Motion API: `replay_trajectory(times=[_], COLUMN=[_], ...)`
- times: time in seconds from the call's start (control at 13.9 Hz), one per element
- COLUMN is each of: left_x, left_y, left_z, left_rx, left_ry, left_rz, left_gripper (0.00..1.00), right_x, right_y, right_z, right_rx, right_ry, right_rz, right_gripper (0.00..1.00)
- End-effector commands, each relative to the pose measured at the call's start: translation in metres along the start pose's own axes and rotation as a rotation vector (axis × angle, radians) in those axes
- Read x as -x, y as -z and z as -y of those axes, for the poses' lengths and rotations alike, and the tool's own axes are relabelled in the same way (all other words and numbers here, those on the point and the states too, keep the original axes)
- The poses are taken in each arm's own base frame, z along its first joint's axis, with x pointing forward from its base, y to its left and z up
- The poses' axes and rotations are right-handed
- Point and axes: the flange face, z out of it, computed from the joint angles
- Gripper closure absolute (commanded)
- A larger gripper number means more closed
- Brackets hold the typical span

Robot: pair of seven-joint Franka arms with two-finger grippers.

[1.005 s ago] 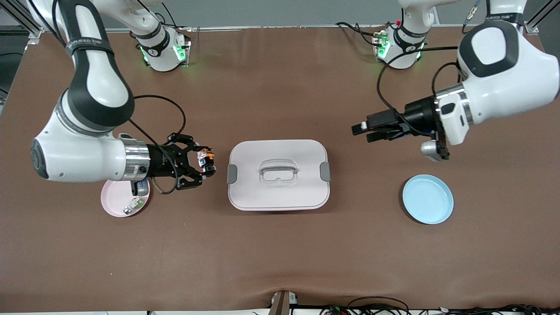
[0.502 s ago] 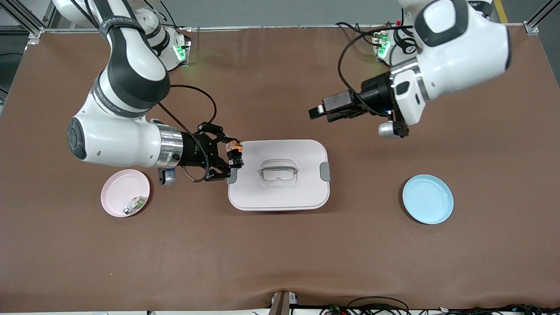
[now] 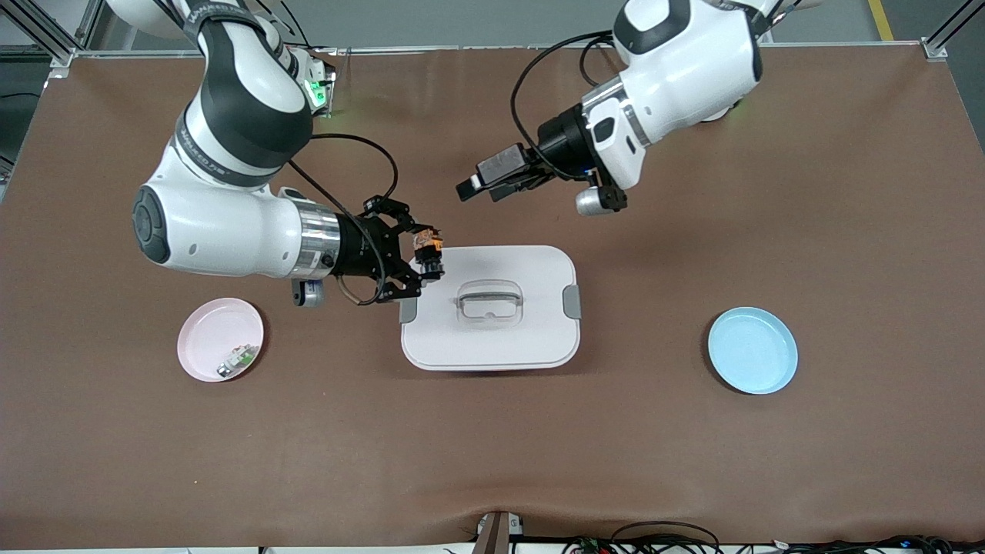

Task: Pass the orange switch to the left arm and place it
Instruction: 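Carry the switch above the box toward the left gripper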

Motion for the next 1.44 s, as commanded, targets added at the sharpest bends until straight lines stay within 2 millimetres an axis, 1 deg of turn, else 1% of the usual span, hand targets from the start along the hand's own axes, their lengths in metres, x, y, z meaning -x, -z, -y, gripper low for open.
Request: replay_trajectory(times=[0.0,0.14,0.22,0.29,0.5,0.57,0.72,0.79,0.93,1.0,1.22,1.36], left_x=[-0.005,-0.003,-0.006,-0.004,0.000,0.006,0.010,0.017,0.015,0.019,0.021,0.020], left_y=[-0.020,-0.038,-0.042,-0.047,-0.051,-0.056,-0.059,-0.063,-0.073,-0.079,-0.090,-0.090], left_z=[0.009,0.018,0.021,0.024,0.024,0.025,0.025,0.026,0.033,0.036,0.042,0.043], left_rx=[-0.001,0.005,0.009,0.008,0.014,0.010,0.015,0.018,0.026,0.029,0.031,0.033], left_ry=[-0.002,0.000,0.007,0.008,0.008,0.008,0.021,0.016,0.028,0.029,0.037,0.038], left_rz=[-0.026,-0.044,-0.053,-0.052,-0.055,-0.046,-0.050,-0.049,-0.068,-0.072,-0.076,-0.080], left_gripper=[0.00,0.00,0.00,0.00,0.00,0.00,0.00,0.00,0.00,0.00,0.00,0.00], right_x=[0.013,0.015,0.016,0.021,0.025,0.027,0.028,0.027,0.027,0.027,0.028,0.027], right_y=[0.014,0.014,0.012,0.006,0.002,-0.002,-0.005,-0.006,-0.006,-0.006,-0.006,-0.005], right_z=[-0.012,-0.018,-0.021,-0.024,-0.026,-0.027,-0.027,-0.027,-0.027,-0.027,-0.027,-0.027], right_rx=[0.025,0.056,0.062,0.069,0.074,0.078,0.079,0.080,0.080,0.080,0.079,0.078], right_ry=[-0.004,0.024,0.038,0.049,0.055,0.059,0.064,0.064,0.065,0.065,0.068,0.071], right_rz=[-0.007,-0.057,-0.092,-0.107,-0.112,-0.116,-0.130,-0.130,-0.130,-0.130,-0.128,-0.128], right_gripper=[1.00,1.00,1.00,1.00,1.00,1.00,1.00,1.00,1.00,1.00,1.00,1.00])
